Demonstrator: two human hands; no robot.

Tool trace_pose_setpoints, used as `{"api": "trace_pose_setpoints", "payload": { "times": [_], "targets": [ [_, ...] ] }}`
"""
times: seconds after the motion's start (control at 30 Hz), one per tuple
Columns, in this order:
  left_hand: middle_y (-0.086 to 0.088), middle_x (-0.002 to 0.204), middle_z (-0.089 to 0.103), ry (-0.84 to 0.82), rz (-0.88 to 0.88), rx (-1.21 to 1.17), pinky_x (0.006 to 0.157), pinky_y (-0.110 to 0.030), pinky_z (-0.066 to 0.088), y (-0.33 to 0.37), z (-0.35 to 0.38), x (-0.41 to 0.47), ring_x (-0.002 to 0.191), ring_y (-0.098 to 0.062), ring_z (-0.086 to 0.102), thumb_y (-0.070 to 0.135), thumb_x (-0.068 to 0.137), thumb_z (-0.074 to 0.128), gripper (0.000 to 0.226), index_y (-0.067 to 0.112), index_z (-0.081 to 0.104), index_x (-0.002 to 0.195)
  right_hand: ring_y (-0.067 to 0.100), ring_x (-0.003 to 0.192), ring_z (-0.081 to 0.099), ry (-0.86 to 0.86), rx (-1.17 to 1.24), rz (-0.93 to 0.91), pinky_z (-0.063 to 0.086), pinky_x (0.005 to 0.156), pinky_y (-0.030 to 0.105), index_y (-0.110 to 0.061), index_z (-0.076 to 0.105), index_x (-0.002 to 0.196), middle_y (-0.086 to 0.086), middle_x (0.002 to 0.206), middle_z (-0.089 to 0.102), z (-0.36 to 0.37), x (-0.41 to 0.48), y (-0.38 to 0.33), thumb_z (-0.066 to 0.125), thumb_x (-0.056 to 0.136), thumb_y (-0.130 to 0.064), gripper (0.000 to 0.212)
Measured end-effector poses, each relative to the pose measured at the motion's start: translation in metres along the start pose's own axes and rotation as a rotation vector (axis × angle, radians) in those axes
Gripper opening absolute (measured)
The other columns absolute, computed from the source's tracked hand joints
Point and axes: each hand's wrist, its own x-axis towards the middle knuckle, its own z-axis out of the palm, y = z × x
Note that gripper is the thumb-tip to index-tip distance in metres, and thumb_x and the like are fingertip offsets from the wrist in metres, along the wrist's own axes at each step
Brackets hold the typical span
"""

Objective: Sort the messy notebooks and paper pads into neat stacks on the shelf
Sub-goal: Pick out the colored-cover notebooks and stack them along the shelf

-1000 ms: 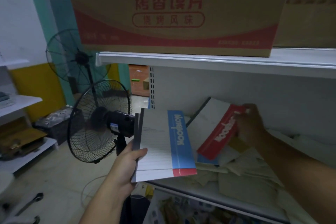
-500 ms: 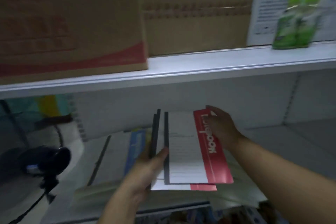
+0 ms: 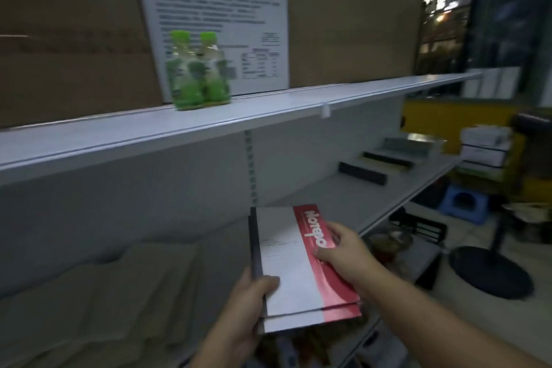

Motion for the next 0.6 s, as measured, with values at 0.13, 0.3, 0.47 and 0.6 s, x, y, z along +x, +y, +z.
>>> {"api": "trace_pose_setpoints", "payload": {
  "times": [0.13,0.3,0.47,0.6],
  "targets": [
    [-0.019,0.099,0.072,-0.046,-0.121,-0.074,0.081,-0.046,0.056,-0.023,0.07,0.034,0.091,-0.037,0.069,0.01,0.094,0.049,0.024,0.006,0.059,0.116,-0.001,0.068,0.066,0.071,-0.002,0.02,0.051,0.058,0.016,-0.029,0.057,0.106,-0.018,0.084,0.067,-0.078,0.006,0.026,0.062,0.078,0.014,0.05],
    [-0.015,0.089,0.075,-0.067,-0.108,-0.109,0.072,-0.04,0.054,-0.044,0.129,0.072,0.079,-0.03,0.072,0.012,0.097,0.044,0.019,0.007,0.061,0.104,0.011,0.069,0.069,0.139,0.011,0.036,0.052,0.056,0.022,-0.035,0.06,0.11,-0.011,0.086,0.071,-0.127,0.024,0.043,0.051,0.082,0.013,0.055],
    [-0.013,0.105,0.067,0.017,-0.098,0.081,0.088,-0.04,0.05,-0.059,0.18,0.14,0.097,-0.032,0.064,0.009,0.095,0.052,0.024,0.006,0.057,0.118,0.02,0.058,0.067,0.171,0.088,0.131,0.054,0.055,0.028,-0.041,0.062,0.091,0.006,0.079,0.075,-0.183,0.061,0.045,0.043,0.092,0.006,0.051],
    [-0.011,0.103,0.065,-0.003,-0.135,0.149,0.099,-0.044,0.045,-0.064,0.217,0.196,0.1,-0.032,0.062,0.012,0.095,0.053,0.018,0.006,0.058,0.112,0.02,0.071,0.069,0.175,0.067,0.144,0.054,0.063,0.028,-0.027,0.064,0.104,0.006,0.091,0.075,-0.221,0.099,0.049,0.042,0.093,0.004,0.039]
  ]
}}
